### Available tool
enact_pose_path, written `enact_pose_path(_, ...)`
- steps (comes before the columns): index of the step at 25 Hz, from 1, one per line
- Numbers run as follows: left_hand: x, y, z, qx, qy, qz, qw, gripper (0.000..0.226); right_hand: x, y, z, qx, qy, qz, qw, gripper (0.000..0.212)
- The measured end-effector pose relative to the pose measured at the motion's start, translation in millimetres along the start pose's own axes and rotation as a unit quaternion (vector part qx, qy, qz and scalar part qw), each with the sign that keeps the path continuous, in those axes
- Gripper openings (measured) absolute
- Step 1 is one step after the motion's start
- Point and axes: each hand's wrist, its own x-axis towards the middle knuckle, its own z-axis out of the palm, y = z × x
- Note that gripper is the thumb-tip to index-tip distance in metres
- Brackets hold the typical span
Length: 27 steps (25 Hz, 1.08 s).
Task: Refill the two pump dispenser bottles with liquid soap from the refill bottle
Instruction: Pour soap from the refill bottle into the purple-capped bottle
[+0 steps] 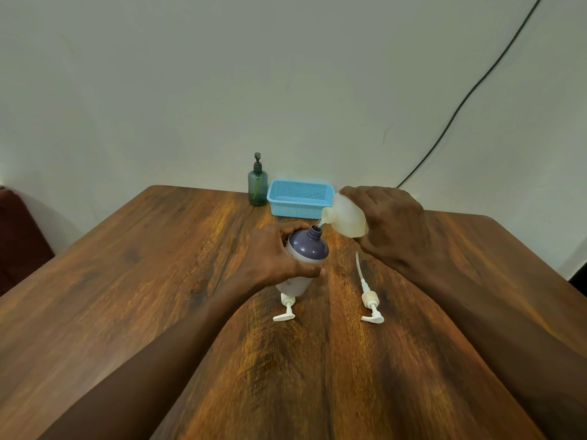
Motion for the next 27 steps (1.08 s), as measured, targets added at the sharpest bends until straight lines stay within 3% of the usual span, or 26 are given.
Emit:
enact_pose_path(7,0,2,-1,0.003,0.002,-0.007,1.0,0.07,-1,-2,0,0.0,-0.019,0.002,1.0,0.076)
enact_pose_path(11,-1,2,0,0.0,-0.001,-0.005,1.0,0.073,-3,-3,0,0.057,-0.032,0.003,0.998,0.068)
enact_pose_path(20,-5,2,-6,-0.004,0.001,-0.022,1.0,0.076,-17,-24,9,0.167,-0.025,0.163,0.972,0.076)
enact_pose_path(24,-8,1,-10,-0.003,-0.007,-0.038,0.999,0.073,-25,-24,22,0.231,-0.051,0.277,0.931,0.093)
enact_pose_path(27,-11,-1,-11,-0.001,-0.012,-0.047,0.999,0.07,-30,-23,30,0.306,-0.069,0.314,0.896,0.091)
